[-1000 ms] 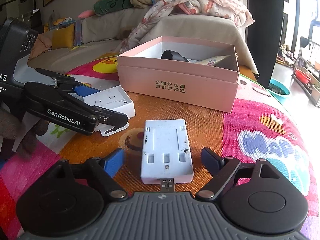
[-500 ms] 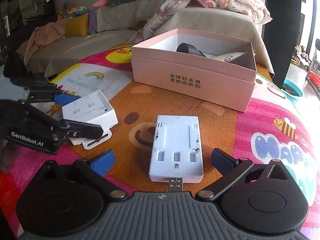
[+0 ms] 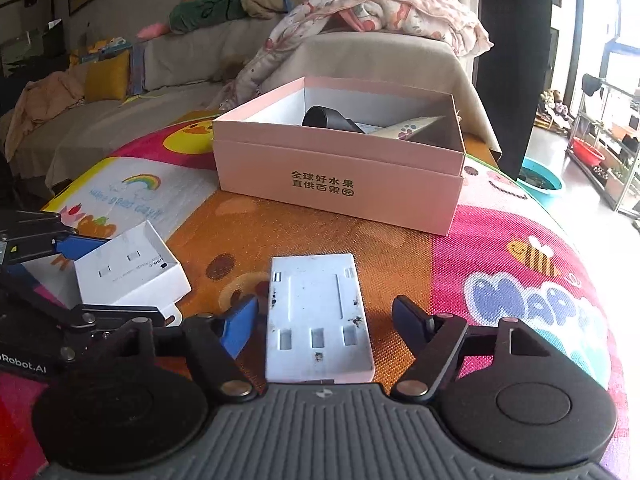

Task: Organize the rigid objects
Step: 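Carry the cable box and charger over the pink box and release both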

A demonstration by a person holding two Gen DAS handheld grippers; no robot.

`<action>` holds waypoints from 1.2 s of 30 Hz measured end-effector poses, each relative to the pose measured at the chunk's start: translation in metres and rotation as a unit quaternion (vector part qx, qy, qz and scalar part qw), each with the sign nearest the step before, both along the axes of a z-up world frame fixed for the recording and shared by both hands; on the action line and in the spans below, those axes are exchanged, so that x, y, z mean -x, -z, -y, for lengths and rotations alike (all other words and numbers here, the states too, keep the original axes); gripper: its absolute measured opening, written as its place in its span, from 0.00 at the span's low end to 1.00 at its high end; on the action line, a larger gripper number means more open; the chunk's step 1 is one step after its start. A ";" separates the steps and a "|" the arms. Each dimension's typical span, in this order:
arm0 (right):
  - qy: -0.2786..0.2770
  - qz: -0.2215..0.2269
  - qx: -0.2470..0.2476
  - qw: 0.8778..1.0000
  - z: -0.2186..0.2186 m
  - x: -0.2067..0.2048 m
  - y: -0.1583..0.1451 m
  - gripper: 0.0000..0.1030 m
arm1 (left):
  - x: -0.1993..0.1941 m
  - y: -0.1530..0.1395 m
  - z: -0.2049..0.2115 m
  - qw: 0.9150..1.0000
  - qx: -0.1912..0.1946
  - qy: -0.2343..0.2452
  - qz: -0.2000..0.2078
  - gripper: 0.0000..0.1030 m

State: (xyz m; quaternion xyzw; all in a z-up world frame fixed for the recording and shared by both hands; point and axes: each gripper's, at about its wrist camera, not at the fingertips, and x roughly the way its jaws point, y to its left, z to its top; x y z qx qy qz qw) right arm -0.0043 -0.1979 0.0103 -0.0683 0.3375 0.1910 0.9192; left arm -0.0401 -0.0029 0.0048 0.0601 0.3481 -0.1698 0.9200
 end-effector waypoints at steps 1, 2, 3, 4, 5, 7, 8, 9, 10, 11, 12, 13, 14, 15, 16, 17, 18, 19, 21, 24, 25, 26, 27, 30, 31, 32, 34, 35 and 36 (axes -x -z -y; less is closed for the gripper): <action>-0.002 0.002 0.002 1.000 -0.001 0.000 0.000 0.69 | 0.000 0.000 0.000 1.000 0.000 0.000 0.000 0.77; -0.004 0.003 0.001 1.000 -0.001 0.001 0.000 0.68 | 0.000 0.000 0.000 1.000 0.000 -0.001 0.000 0.77; -0.005 0.004 0.001 1.000 -0.001 0.002 0.000 0.66 | 0.000 0.000 0.000 1.000 0.000 0.000 0.001 0.77; -0.006 0.005 0.001 1.000 -0.002 0.002 0.000 0.62 | 0.000 0.000 0.000 1.000 0.000 0.000 0.001 0.77; -0.006 0.007 0.002 1.000 -0.002 0.003 0.000 0.60 | 0.000 0.000 0.000 1.000 0.000 0.000 0.001 0.77; -0.012 0.011 0.007 1.000 -0.004 0.005 -0.001 0.51 | 0.000 0.000 0.000 1.000 0.000 -0.001 0.001 0.76; -0.015 0.013 0.011 1.000 -0.006 0.006 -0.001 0.49 | 0.000 0.000 0.000 1.000 0.002 -0.004 0.000 0.76; -0.018 0.013 0.015 1.000 -0.008 0.007 -0.002 0.46 | 0.000 0.000 -0.001 1.000 0.006 -0.008 0.000 0.76; -0.017 0.011 0.022 1.000 -0.010 0.009 -0.003 0.46 | 0.000 -0.001 -0.001 1.000 0.008 -0.012 0.000 0.76; -0.017 0.008 0.030 0.999 -0.012 0.010 -0.005 0.46 | 0.001 -0.001 0.000 1.000 0.007 -0.015 0.002 0.75; -0.021 0.003 0.035 0.999 -0.013 0.012 -0.008 0.46 | 0.002 -0.001 0.001 1.000 0.002 -0.017 0.006 0.75; -0.025 -0.002 0.037 0.999 -0.012 0.013 -0.010 0.46 | 0.004 -0.002 0.003 1.000 -0.004 -0.021 0.012 0.74; -0.029 -0.007 0.037 0.999 -0.011 0.016 -0.013 0.46 | 0.007 -0.003 0.003 0.999 -0.008 -0.026 0.020 0.72; -0.031 -0.010 0.036 0.999 -0.008 0.020 -0.017 0.46 | 0.010 -0.005 0.003 0.999 -0.009 -0.029 0.028 0.72; -0.033 -0.010 0.035 0.999 -0.005 0.024 -0.020 0.46 | 0.014 -0.007 0.002 0.999 -0.003 -0.028 0.035 0.72; -0.034 -0.008 0.034 0.999 -0.002 0.028 -0.024 0.46 | 0.017 -0.009 0.001 0.999 0.010 -0.025 0.036 0.72; -0.033 -0.004 0.032 0.999 0.001 0.032 -0.030 0.46 | 0.019 -0.012 0.000 0.999 0.025 -0.020 0.034 0.72; -0.031 0.001 0.027 0.999 0.006 0.036 -0.037 0.46 | 0.021 -0.015 0.000 0.999 0.034 -0.014 0.034 0.72; -0.027 0.016 0.015 0.999 0.013 0.043 -0.053 0.46 | 0.025 -0.027 0.003 0.998 0.039 -0.004 0.049 0.72; -0.020 0.057 -0.004 0.998 0.022 0.051 -0.087 0.46 | 0.026 -0.061 0.003 0.994 0.052 0.004 0.094 0.72; -0.018 0.076 -0.009 0.997 0.025 0.053 -0.099 0.46 | 0.025 -0.076 0.002 0.992 0.056 0.004 0.114 0.72; -0.017 0.094 -0.014 0.995 0.028 0.055 -0.112 0.46 | 0.023 -0.091 0.001 0.989 0.059 0.004 0.134 0.72; -0.015 0.111 -0.019 0.994 0.030 0.055 -0.124 0.46 | 0.021 -0.108 0.001 0.986 0.058 0.004 0.155 0.72; -0.008 0.155 -0.030 0.987 0.034 0.048 -0.157 0.46 | 0.005 -0.153 0.001 0.977 0.051 0.003 0.209 0.72; -0.004 0.167 -0.033 0.985 0.034 0.043 -0.167 0.46 | -0.004 -0.165 0.002 0.974 0.048 0.001 0.221 0.72; 0.001 0.175 -0.036 0.984 0.035 0.036 -0.175 0.46 | -0.015 -0.174 0.003 0.973 0.044 -0.002 0.227 0.72; 0.013 0.181 -0.043 0.982 0.035 0.019 -0.189 0.46 | -0.040 -0.186 0.004 0.973 0.040 -0.009 0.226 0.72; 0.020 0.181 -0.047 0.982 0.035 0.008 -0.195 0.46 | -0.052 -0.188 0.004 0.974 0.041 -0.014 0.222 0.72; 0.028 0.180 -0.049 0.982 0.036 -0.004 -0.199 0.46 | -0.067 -0.188 0.004 0.975 0.046 -0.020 0.216 0.72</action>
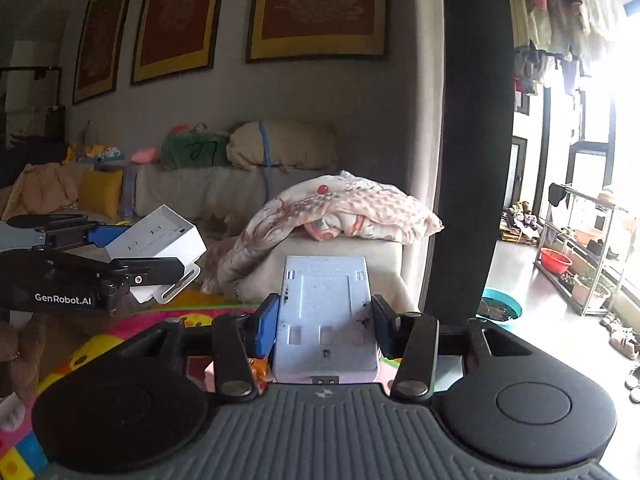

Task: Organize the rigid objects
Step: 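Carry the cable box and charger over the pink box and release both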

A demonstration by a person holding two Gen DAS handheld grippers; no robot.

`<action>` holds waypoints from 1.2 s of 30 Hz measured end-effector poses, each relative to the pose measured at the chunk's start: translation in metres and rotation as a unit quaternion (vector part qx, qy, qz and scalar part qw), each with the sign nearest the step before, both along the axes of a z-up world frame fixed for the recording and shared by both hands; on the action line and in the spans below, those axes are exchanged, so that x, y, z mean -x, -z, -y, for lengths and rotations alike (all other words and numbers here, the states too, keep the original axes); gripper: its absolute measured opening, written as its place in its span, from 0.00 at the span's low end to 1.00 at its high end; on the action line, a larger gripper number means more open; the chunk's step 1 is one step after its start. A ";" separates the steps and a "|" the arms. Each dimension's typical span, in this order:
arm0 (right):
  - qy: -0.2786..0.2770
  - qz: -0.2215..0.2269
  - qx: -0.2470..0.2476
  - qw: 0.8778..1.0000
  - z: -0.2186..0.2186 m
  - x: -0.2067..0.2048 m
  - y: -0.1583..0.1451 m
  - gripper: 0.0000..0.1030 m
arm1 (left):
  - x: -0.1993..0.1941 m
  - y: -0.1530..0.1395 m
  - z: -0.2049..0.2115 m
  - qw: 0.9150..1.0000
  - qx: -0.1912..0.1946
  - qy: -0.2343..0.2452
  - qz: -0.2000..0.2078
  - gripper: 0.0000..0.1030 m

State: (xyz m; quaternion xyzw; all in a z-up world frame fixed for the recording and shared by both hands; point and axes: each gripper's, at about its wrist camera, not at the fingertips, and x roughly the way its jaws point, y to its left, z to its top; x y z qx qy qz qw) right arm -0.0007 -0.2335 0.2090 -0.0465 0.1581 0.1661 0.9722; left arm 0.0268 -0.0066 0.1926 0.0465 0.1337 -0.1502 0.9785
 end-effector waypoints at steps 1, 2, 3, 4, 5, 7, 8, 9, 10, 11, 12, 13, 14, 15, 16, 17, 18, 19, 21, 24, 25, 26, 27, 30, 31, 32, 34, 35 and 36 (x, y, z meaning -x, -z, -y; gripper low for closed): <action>0.007 -0.003 -0.003 1.000 0.000 -0.011 -0.003 0.46 | -0.014 0.001 -0.001 1.000 0.007 -0.002 -0.006 0.72; 0.015 -0.008 -0.006 1.000 0.001 -0.024 -0.004 0.46 | -0.027 0.004 -0.002 1.000 0.013 -0.001 -0.012 0.72; 0.022 -0.015 -0.009 1.000 0.001 -0.038 -0.004 0.46 | -0.042 0.008 -0.003 1.000 0.019 0.001 -0.021 0.72; 0.027 -0.022 -0.010 0.999 0.000 -0.050 -0.003 0.46 | -0.054 0.013 -0.003 0.999 0.023 0.004 -0.029 0.72; 0.029 -0.030 -0.012 0.999 0.000 -0.062 0.000 0.46 | -0.068 0.021 -0.004 0.999 0.027 0.008 -0.038 0.72; 0.032 -0.046 -0.014 0.998 -0.003 -0.086 0.009 0.46 | -0.093 0.037 -0.004 0.998 0.031 0.016 -0.059 0.72; 0.032 -0.057 -0.014 0.998 -0.005 -0.097 0.015 0.46 | -0.106 0.047 -0.003 0.997 0.034 0.020 -0.072 0.72; 0.033 -0.067 -0.015 0.997 -0.008 -0.108 0.023 0.46 | -0.117 0.059 -0.003 0.995 0.038 0.021 -0.084 0.72; 0.033 -0.079 -0.016 0.996 -0.011 -0.119 0.031 0.46 | -0.127 0.068 -0.003 0.995 0.041 0.020 -0.094 0.72; 0.034 -0.091 -0.019 0.995 -0.014 -0.131 0.040 0.46 | -0.137 0.075 -0.004 0.994 0.044 0.019 -0.102 0.72; 0.037 -0.102 -0.021 0.994 -0.018 -0.141 0.048 0.46 | -0.145 0.081 -0.006 0.993 0.049 0.018 -0.109 0.72; 0.038 -0.113 -0.024 0.993 -0.021 -0.151 0.057 0.46 | -0.152 0.086 -0.007 0.992 0.057 0.019 -0.114 0.72; 0.037 -0.124 -0.026 0.991 -0.025 -0.161 0.065 0.46 | -0.157 0.091 -0.010 0.990 0.069 0.023 -0.122 0.72; 0.032 -0.132 -0.029 0.990 -0.029 -0.167 0.073 0.46 | -0.164 0.096 -0.014 0.988 0.081 0.027 -0.132 0.72; 0.024 -0.139 -0.031 0.990 -0.031 -0.174 0.080 0.46 | -0.170 0.103 -0.016 0.985 0.088 0.030 -0.145 0.72; 0.012 -0.150 -0.030 0.988 -0.035 -0.179 0.089 0.46 | -0.177 0.110 -0.016 0.983 0.088 0.033 -0.161 0.72; 0.003 -0.159 -0.030 0.987 -0.037 -0.184 0.096 0.47 | -0.185 0.119 -0.015 0.980 0.082 0.033 -0.181 0.72; -0.001 -0.167 -0.032 0.985 -0.039 -0.187 0.102 0.50 | -0.189 0.126 -0.015 0.978 0.077 0.028 -0.192 0.72; 0.004 -0.175 -0.036 0.984 -0.040 -0.187 0.112 0.53 | -0.188 0.136 -0.018 0.977 0.077 0.031 -0.194 0.72; 0.015 -0.174 -0.031 0.984 -0.036 -0.180 0.120 0.53 | -0.172 0.128 -0.022 0.981 0.092 0.040 -0.168 0.71; 0.019 -0.168 -0.028 0.985 -0.034 -0.174 0.121 0.53 | -0.166 0.122 -0.021 0.983 0.086 0.046 -0.157 0.71; 0.021 -0.160 -0.023 0.987 -0.032 -0.167 0.120 0.54 | -0.160 0.118 -0.019 0.985 0.077 0.048 -0.148 0.71; 0.024 -0.153 -0.017 0.988 -0.032 -0.161 0.119 0.54 | -0.155 0.110 -0.018 0.987 0.069 0.045 -0.136 0.71; 0.034 -0.131 0.001 0.991 -0.030 -0.137 0.115 0.57 | -0.126 0.091 -0.024 0.990 0.081 0.037 -0.111 0.71; 0.036 -0.126 0.005 0.991 -0.029 -0.127 0.114 0.60 | -0.113 0.088 -0.026 0.990 0.083 0.035 -0.109 0.71; 0.035 -0.122 0.007 0.992 -0.028 -0.115 0.113 0.61 | -0.099 0.087 -0.028 0.990 0.081 0.033 -0.108 0.71; 0.028 -0.117 0.013 0.993 -0.026 -0.092 0.114 0.65 | -0.060 0.090 -0.027 0.993 0.054 0.023 -0.103 0.71; 0.027 -0.117 0.016 0.993 -0.025 -0.080 0.116 0.66 | -0.043 0.095 -0.026 0.994 0.039 0.016 -0.100 0.71; 0.028 -0.119 0.018 0.992 -0.025 -0.068 0.119 0.67 | -0.020 0.101 -0.025 0.995 0.022 0.005 -0.095 0.71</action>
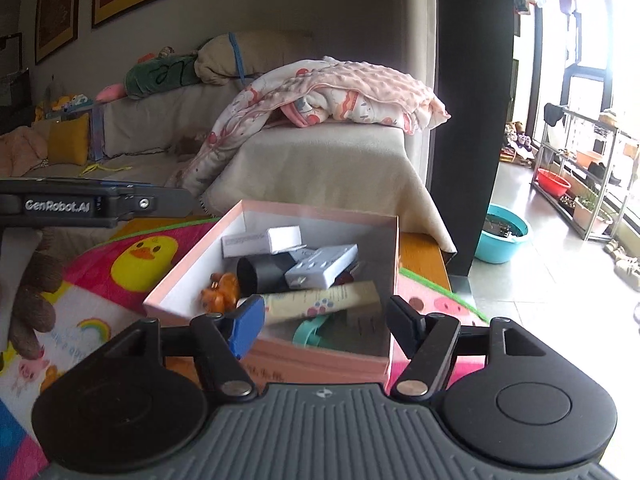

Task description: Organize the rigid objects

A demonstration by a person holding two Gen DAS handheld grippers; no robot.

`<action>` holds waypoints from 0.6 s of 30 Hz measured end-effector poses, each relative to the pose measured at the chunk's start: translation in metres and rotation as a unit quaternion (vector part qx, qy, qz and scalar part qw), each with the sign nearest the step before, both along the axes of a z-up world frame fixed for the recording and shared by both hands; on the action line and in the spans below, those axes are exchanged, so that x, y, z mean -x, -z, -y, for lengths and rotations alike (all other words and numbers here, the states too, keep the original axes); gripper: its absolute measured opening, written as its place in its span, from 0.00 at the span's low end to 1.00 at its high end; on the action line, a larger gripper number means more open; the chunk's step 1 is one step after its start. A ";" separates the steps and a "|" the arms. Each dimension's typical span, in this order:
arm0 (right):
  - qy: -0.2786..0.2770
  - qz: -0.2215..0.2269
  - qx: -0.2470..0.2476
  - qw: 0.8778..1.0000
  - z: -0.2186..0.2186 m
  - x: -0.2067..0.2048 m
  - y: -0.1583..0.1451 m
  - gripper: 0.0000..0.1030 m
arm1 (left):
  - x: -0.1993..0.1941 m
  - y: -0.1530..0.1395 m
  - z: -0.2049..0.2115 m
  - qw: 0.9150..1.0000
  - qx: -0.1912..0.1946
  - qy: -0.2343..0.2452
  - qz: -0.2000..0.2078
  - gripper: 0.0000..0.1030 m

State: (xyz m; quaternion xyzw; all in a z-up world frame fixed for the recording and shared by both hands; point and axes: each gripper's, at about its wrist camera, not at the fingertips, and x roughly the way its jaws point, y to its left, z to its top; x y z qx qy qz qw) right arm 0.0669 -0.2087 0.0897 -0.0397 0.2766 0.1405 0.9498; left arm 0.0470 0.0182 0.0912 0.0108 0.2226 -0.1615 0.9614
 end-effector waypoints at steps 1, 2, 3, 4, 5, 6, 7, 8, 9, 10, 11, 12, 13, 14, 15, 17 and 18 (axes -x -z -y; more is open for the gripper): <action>0.001 -0.004 0.000 1.000 0.000 0.010 0.004 0.69 | 0.017 0.007 0.001 1.000 -0.011 -0.008 0.002 0.71; 0.005 -0.014 -0.002 1.000 0.001 0.022 0.011 0.71 | 0.034 0.016 0.002 1.000 -0.022 -0.018 -0.001 0.71; 0.011 -0.027 -0.005 1.000 0.001 0.031 0.019 0.72 | 0.051 0.026 0.003 0.999 -0.032 -0.029 -0.014 0.71; 0.019 -0.040 -0.008 0.999 0.001 0.037 0.027 0.72 | 0.060 0.036 0.006 0.998 -0.041 -0.034 -0.033 0.71; 0.026 -0.057 -0.010 0.998 0.000 0.043 0.037 0.72 | 0.067 0.045 0.008 0.997 -0.050 -0.037 -0.049 0.71; 0.030 -0.072 -0.009 0.997 -0.002 0.047 0.046 0.72 | 0.073 0.057 0.010 0.995 -0.061 -0.046 -0.061 0.71; 0.033 -0.083 -0.006 0.996 -0.004 0.050 0.054 0.72 | 0.076 0.067 0.011 0.993 -0.071 -0.060 -0.070 0.71; 0.038 -0.093 -0.002 0.995 -0.006 0.052 0.062 0.72 | 0.077 0.075 0.012 0.991 -0.076 -0.074 -0.083 0.69; 0.044 -0.101 0.002 0.994 -0.007 0.055 0.068 0.72 | 0.077 0.083 0.011 0.989 -0.074 -0.083 -0.102 0.69; 0.049 -0.101 0.005 0.994 -0.009 0.056 0.073 0.74 | 0.077 0.089 0.011 0.988 -0.063 -0.093 -0.104 0.71; 0.051 -0.088 0.012 0.995 -0.010 0.061 0.077 0.75 | 0.079 0.091 0.012 0.989 -0.055 -0.100 -0.094 0.71; 0.055 -0.080 0.025 0.995 -0.013 0.063 0.079 0.82 | 0.078 0.092 0.014 0.989 -0.061 -0.101 -0.094 0.71; 0.064 -0.073 0.034 0.995 -0.014 0.064 0.081 0.90 | 0.077 0.090 0.015 0.989 -0.053 -0.101 -0.097 0.71; 0.076 -0.073 0.035 0.994 -0.013 0.063 0.082 0.95 | 0.074 0.091 0.014 0.989 -0.040 -0.102 -0.100 0.75; 0.084 -0.079 0.028 0.993 -0.010 0.060 0.083 0.96 | 0.072 0.091 0.016 0.989 -0.038 -0.103 -0.102 0.77; 0.090 -0.088 0.008 0.992 -0.003 0.055 0.085 1.00 | 0.071 0.092 0.021 0.988 -0.045 -0.106 -0.103 0.82; 0.087 -0.083 0.014 0.993 -0.004 0.055 0.086 1.00 | 0.072 0.092 0.024 0.988 -0.047 -0.109 -0.102 0.82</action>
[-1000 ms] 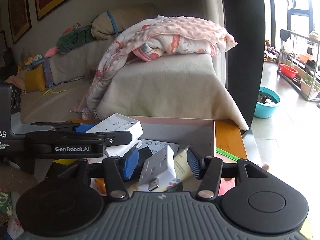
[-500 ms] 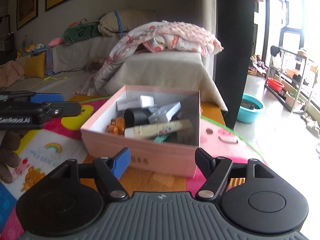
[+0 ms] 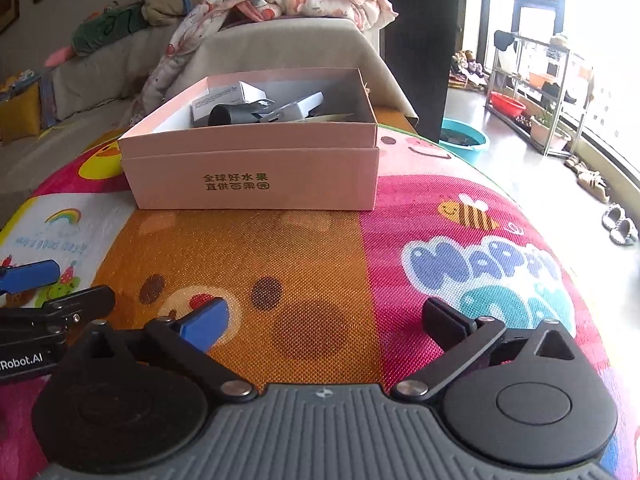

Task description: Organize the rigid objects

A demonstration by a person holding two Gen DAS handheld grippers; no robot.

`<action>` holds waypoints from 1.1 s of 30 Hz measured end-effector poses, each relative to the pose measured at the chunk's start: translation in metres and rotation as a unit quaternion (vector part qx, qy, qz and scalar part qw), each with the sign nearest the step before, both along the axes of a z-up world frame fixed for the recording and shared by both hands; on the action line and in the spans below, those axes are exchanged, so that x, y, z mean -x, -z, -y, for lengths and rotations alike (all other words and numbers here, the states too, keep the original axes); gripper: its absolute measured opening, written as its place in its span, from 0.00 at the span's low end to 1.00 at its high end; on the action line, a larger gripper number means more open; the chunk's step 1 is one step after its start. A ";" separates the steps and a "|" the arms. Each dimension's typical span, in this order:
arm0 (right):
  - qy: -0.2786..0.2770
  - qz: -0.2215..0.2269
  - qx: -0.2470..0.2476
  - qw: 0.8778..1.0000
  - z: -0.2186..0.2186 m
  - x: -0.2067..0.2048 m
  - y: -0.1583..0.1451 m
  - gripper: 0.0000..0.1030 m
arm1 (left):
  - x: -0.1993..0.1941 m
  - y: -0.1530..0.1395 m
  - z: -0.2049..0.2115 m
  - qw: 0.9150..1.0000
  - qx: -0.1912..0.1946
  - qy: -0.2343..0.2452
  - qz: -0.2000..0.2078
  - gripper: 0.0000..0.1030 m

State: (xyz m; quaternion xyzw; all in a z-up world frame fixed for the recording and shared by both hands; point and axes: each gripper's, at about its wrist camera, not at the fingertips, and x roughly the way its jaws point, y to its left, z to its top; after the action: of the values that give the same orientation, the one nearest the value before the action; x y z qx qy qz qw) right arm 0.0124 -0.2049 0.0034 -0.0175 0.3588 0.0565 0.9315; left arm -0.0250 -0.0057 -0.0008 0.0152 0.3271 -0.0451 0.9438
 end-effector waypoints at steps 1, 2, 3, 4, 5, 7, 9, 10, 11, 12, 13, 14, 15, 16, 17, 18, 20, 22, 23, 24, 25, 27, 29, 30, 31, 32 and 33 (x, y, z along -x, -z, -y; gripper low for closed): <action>-0.007 0.008 0.006 1.000 0.000 0.001 0.001 1.00 | -0.001 0.000 0.002 1.000 0.002 -0.006 -0.001 0.83; -0.006 0.009 0.000 1.000 0.001 0.001 0.001 1.00 | -0.001 0.000 0.002 1.000 0.004 -0.011 -0.001 0.84; -0.001 0.012 -0.006 1.000 0.003 0.001 0.002 1.00 | -0.002 0.000 0.004 1.000 0.002 -0.016 -0.001 0.84; 0.002 0.013 -0.006 1.000 0.002 0.001 0.002 1.00 | -0.003 0.001 0.006 1.000 -0.001 -0.020 -0.001 0.86; 0.004 0.014 -0.004 1.000 0.002 0.001 0.002 1.00 | -0.004 0.001 0.007 1.000 -0.003 -0.024 -0.001 0.87; 0.007 0.017 -0.004 1.000 0.000 0.001 0.003 1.00 | -0.006 0.001 0.009 0.999 -0.002 -0.032 -0.002 0.88; 0.010 0.019 -0.002 1.000 0.000 0.002 0.003 1.00 | -0.008 0.001 0.010 0.999 -0.002 -0.037 -0.003 0.90; 0.010 0.020 -0.003 1.000 0.000 0.003 0.003 1.00 | -0.010 0.001 0.011 0.999 -0.002 -0.039 -0.003 0.90; 0.010 0.020 -0.003 1.000 0.000 0.003 0.004 1.00 | -0.010 0.001 0.011 0.999 -0.001 -0.039 -0.003 0.91; 0.010 0.020 -0.004 1.000 0.000 0.003 0.004 1.00 | -0.010 0.001 0.011 0.999 0.000 -0.039 -0.003 0.91; 0.010 0.020 -0.004 1.000 0.000 0.003 0.004 1.00 | -0.010 0.001 0.011 0.999 0.000 -0.039 -0.003 0.91; 0.010 0.020 -0.004 1.000 0.000 0.003 0.004 1.00 | -0.010 0.001 0.011 0.999 0.000 -0.039 -0.003 0.91; 0.010 0.020 -0.003 1.000 0.000 0.003 0.004 1.00 | -0.010 0.001 0.011 0.999 0.000 -0.039 -0.003 0.90; 0.010 0.021 -0.003 1.000 0.000 0.003 0.004 1.00 | -0.010 0.001 0.011 0.999 -0.001 -0.039 -0.002 0.91; 0.010 0.020 -0.003 1.000 0.000 0.004 0.004 1.00 | -0.010 0.001 0.011 0.999 -0.002 -0.039 -0.002 0.91; 0.010 0.020 -0.003 1.000 0.000 0.004 0.004 1.00 | -0.011 0.002 0.010 0.999 -0.001 -0.039 -0.002 0.91; 0.010 0.020 -0.003 1.000 0.000 0.004 0.004 1.00 | -0.011 0.002 0.010 0.999 0.000 -0.039 -0.002 0.91; 0.010 0.020 -0.003 1.000 0.001 0.004 0.004 1.00 | -0.010 0.002 0.010 0.999 -0.001 -0.039 -0.002 0.91; 0.010 0.020 -0.003 1.000 0.000 0.004 0.004 1.00 | -0.010 0.002 0.010 0.999 -0.001 -0.039 -0.002 0.91; 0.010 0.020 -0.003 1.000 0.000 0.004 0.004 1.00 | -0.010 0.002 0.011 0.999 -0.001 -0.039 -0.002 0.91; 0.010 0.020 -0.003 1.000 0.000 0.004 0.004 1.00 | -0.010 0.002 0.011 0.999 -0.001 -0.039 -0.002 0.91; 0.010 0.020 -0.003 1.000 0.000 0.004 0.004 1.00 | -0.010 0.002 0.011 0.999 -0.001 -0.039 -0.002 0.91; 0.010 0.020 -0.003 1.000 0.000 0.004 0.004 1.00 | -0.010 0.002 0.010 0.999 -0.001 -0.039 -0.002 0.91; 0.010 0.020 -0.003 1.000 0.000 0.004 0.004 1.00 | -0.010 0.002 0.010 0.999 -0.001 -0.039 -0.002 0.91; 0.010 0.021 -0.003 1.000 0.000 0.004 0.004 1.00 | -0.010 0.002 0.010 0.999 -0.001 -0.039 -0.002 0.91; 0.010 0.020 -0.003 1.000 0.001 0.004 0.004 1.00 | -0.010 0.002 0.010 0.999 -0.001 -0.039 -0.002 0.91; 0.010 0.020 -0.003 1.000 0.000 0.004 0.004 1.00 | -0.010 0.002 0.011 0.999 -0.001 -0.039 -0.002 0.91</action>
State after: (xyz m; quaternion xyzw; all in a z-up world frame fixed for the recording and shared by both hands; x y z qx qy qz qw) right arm 0.0088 -0.2053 -0.0004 -0.0122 0.3396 0.0479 0.9393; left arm -0.0148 -0.0164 -0.0025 0.0033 0.3295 -0.0079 0.9441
